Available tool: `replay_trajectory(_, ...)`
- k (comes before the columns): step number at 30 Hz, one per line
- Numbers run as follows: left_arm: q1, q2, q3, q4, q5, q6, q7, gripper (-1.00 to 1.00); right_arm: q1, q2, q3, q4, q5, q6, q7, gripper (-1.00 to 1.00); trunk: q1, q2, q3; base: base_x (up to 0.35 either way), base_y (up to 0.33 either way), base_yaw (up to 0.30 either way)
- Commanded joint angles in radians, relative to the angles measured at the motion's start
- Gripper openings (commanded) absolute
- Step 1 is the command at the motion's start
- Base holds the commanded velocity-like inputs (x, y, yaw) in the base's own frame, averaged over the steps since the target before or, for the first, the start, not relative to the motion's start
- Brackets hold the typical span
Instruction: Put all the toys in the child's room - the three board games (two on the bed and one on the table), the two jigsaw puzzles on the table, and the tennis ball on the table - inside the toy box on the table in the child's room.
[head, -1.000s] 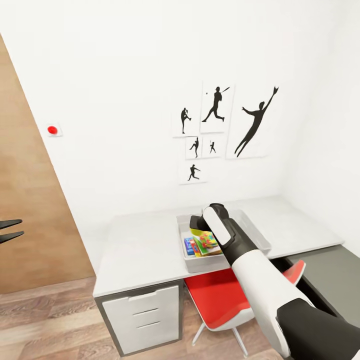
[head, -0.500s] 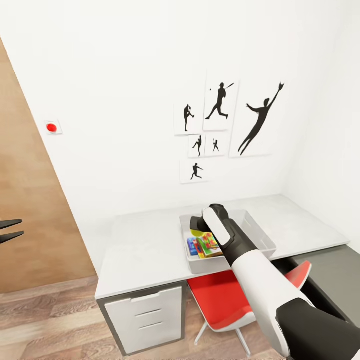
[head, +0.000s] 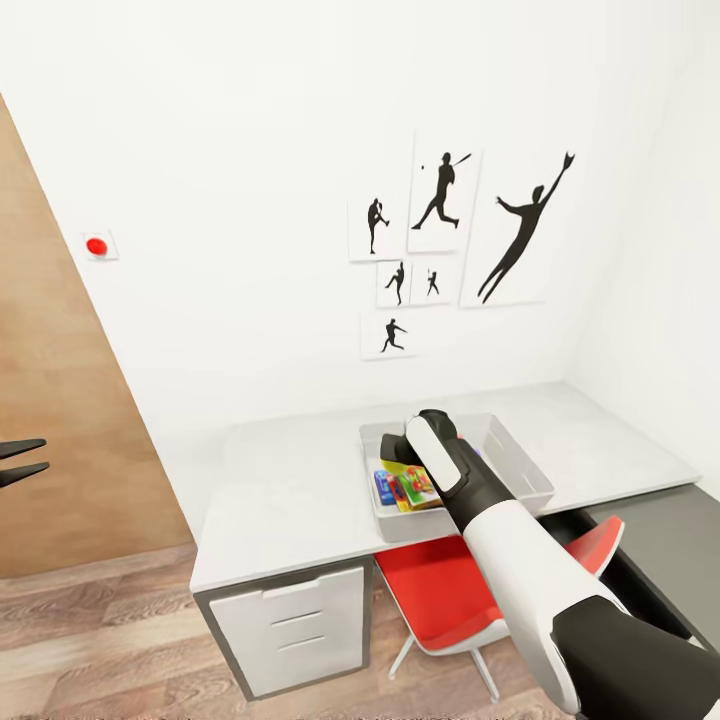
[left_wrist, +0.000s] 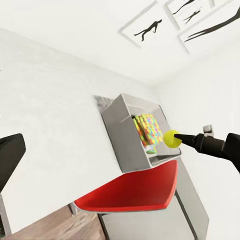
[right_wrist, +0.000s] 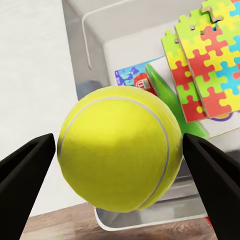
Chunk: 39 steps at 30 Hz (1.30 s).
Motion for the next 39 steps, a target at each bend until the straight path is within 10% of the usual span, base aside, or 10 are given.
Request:
replay_trajectory(1,-0.002,0.001,-0.008,0.001,0.005,0.009,-0.005,1.00,-0.001,-0.004,0.003,0.000,-0.011,-0.004,-0.010,-1.00,0.001,-0.003,-0.004,0.000,0.000,0.000)
replay_trajectory(39,-0.002,0.003,-0.008,0.001,0.005,0.007,-0.005,1.00,-0.001,-0.026,0.003,0.030,-0.008,-0.012,-0.008,-1.00,0.001,-0.003,-0.057,0.000,0.000,0.000)
